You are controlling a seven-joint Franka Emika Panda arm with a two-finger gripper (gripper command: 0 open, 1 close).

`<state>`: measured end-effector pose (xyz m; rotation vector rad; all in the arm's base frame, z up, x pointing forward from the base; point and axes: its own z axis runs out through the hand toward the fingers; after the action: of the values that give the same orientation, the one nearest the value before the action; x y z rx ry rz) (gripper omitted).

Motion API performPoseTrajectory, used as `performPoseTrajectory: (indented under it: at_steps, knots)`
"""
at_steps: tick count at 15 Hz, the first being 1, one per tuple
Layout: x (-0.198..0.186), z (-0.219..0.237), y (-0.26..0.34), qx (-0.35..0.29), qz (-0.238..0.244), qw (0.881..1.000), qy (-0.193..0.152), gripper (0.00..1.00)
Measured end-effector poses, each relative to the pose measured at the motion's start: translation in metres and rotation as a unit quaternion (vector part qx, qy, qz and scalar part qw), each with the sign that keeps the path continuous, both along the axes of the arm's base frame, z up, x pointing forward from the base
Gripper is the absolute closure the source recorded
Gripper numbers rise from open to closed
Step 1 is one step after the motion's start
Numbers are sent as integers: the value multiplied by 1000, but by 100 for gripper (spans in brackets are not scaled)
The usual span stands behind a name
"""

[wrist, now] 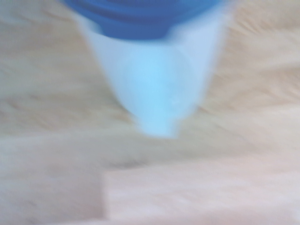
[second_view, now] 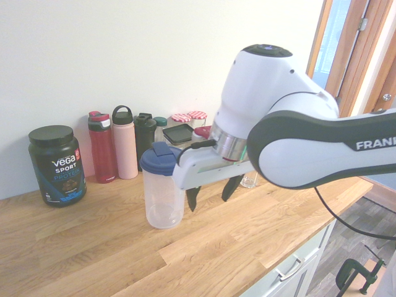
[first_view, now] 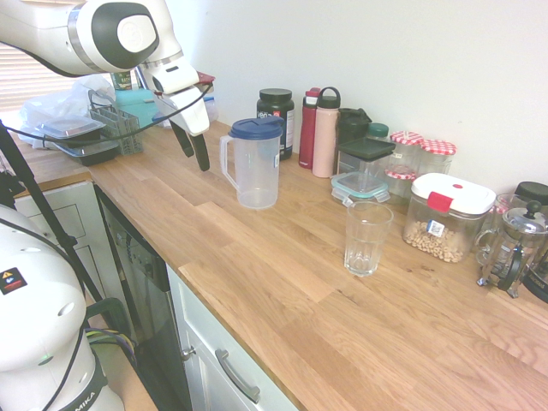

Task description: Pour me some water

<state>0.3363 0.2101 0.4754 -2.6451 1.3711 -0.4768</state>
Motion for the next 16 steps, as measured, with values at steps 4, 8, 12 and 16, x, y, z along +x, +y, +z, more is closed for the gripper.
performPoseTrajectory:
  at_steps: [4, 8, 12, 16]
  knots:
    - [32, -13, 18, -15, 6, 999, -36, 100]
    - [59, -22, 20, -31, 21, 998, -52, 100]
    - [83, -30, 10, -30, 14, 998, -62, 100]
    - [90, -35, 9, -27, 12, 998, -56, 100]
